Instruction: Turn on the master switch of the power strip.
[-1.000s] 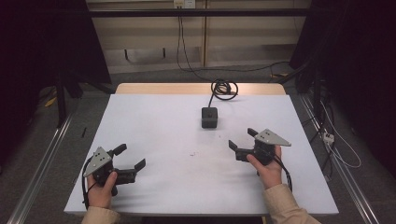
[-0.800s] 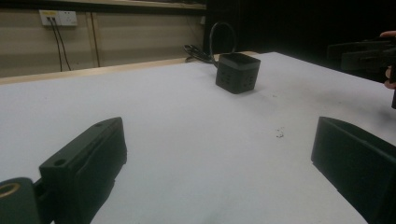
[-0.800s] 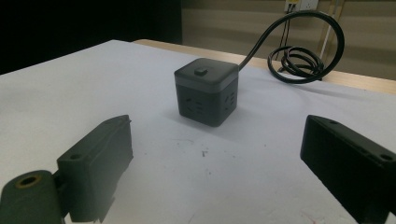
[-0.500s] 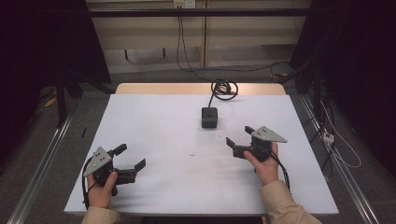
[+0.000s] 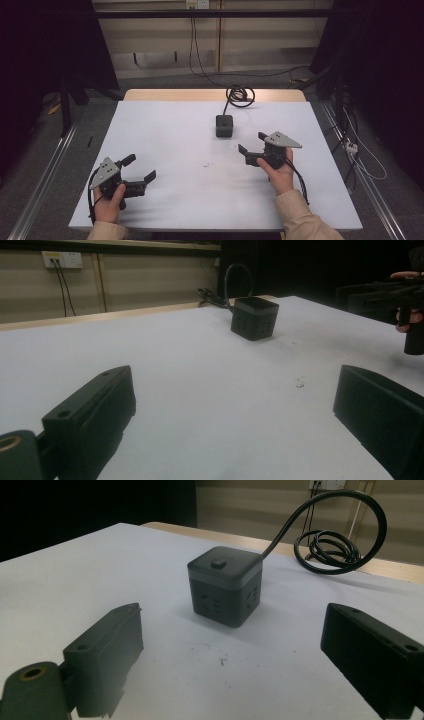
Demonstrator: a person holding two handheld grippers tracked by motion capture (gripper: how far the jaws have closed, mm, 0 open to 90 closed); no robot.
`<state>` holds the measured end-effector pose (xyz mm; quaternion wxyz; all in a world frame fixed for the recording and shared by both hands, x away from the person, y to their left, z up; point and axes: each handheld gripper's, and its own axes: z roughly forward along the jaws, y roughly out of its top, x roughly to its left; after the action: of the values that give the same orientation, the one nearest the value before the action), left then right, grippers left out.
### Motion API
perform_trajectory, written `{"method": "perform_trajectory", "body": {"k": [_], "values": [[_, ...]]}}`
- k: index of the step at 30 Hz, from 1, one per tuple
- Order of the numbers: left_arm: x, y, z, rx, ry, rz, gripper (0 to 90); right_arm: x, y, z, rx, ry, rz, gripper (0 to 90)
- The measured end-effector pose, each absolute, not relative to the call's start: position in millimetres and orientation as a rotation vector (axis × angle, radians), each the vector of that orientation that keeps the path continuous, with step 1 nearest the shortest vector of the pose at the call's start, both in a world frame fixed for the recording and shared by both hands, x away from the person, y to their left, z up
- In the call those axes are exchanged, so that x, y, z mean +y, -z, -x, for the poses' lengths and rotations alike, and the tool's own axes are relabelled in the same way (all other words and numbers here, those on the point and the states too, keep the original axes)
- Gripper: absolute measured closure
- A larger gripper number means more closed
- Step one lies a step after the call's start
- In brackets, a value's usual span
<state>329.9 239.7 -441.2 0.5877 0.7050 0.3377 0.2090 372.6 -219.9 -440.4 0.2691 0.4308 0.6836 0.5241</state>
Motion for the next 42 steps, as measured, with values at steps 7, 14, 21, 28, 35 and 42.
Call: {"method": "perform_trajectory", "body": {"k": [7, 14, 21, 28, 35, 42], "values": [[240, 441, -330, 0.792, -0.487, -1.637, 2.9, -218, 441, -378, 1.85, -1.413, -1.168, 9.7], [240, 441, -330, 0.787, -0.485, -1.638, 2.9, -215, 441, -382, 1.86, -1.411, -1.162, 9.7], [240, 442, -330, 0.788, -0.483, -1.633, 2.9, -212, 441, -387, 1.87, -1.407, -1.16, 10.6], [240, 441, -330, 0.787, -0.479, -1.629, 2.9, -211, 441, -392, 1.869, -1.411, -1.183, 10.5], [240, 442, -331, 0.789, -0.476, -1.63, 2.9, -208, 442, -398, 1.877, -1.406, -1.191, 10.5], [241, 442, -332, 0.788, -0.474, -1.628, 2.9, -207, 441, -405, 1.876, -1.399, -1.205, 11.5]]}}
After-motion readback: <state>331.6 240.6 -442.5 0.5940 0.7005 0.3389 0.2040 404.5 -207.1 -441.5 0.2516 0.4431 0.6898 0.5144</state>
